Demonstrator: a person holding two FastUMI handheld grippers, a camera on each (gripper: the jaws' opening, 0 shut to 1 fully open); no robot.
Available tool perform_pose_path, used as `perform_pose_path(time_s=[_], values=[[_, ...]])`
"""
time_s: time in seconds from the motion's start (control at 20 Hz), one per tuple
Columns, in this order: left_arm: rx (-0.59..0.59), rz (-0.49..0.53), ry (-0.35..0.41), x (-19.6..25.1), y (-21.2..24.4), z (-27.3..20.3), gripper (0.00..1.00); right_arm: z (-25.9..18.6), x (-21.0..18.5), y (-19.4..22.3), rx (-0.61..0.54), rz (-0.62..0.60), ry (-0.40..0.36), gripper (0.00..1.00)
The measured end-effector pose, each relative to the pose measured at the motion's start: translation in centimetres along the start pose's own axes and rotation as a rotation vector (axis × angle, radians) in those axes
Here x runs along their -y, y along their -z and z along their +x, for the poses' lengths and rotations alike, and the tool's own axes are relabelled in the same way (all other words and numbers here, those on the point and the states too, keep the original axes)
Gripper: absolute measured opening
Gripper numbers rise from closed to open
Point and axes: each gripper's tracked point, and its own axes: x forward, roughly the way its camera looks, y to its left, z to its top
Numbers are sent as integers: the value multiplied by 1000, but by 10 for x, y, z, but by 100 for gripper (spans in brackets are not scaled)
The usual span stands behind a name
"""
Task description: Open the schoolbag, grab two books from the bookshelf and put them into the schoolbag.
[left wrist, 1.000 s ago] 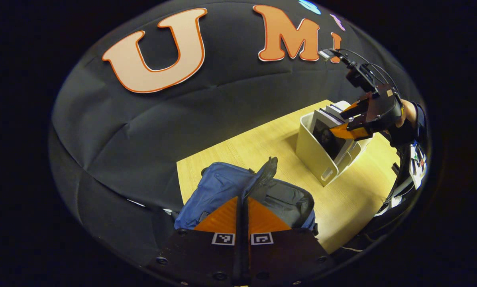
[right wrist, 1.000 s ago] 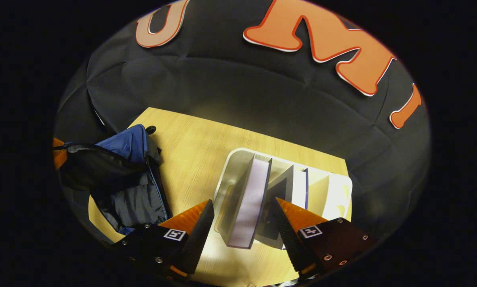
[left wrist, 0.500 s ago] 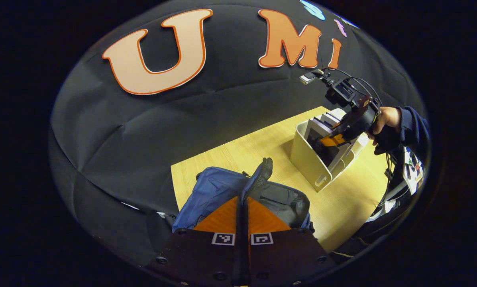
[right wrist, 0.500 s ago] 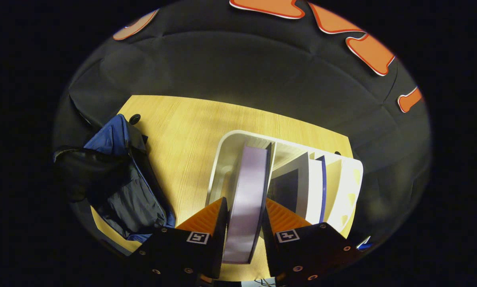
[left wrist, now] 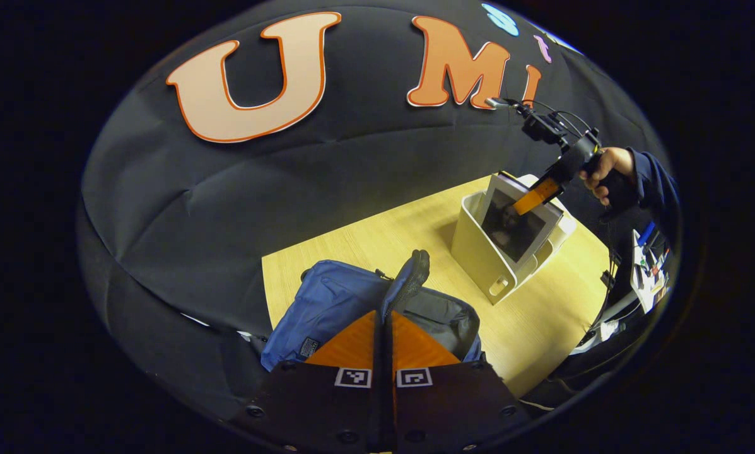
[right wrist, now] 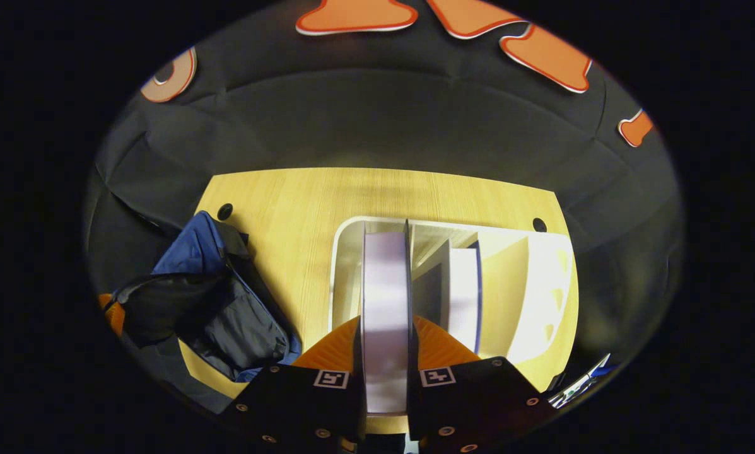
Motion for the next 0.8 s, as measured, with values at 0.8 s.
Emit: perform_pose_path(time_s=[0.8], values=[[3,-40,8,2,4,-3,0,-136,23,-17,160,138,-227,25]])
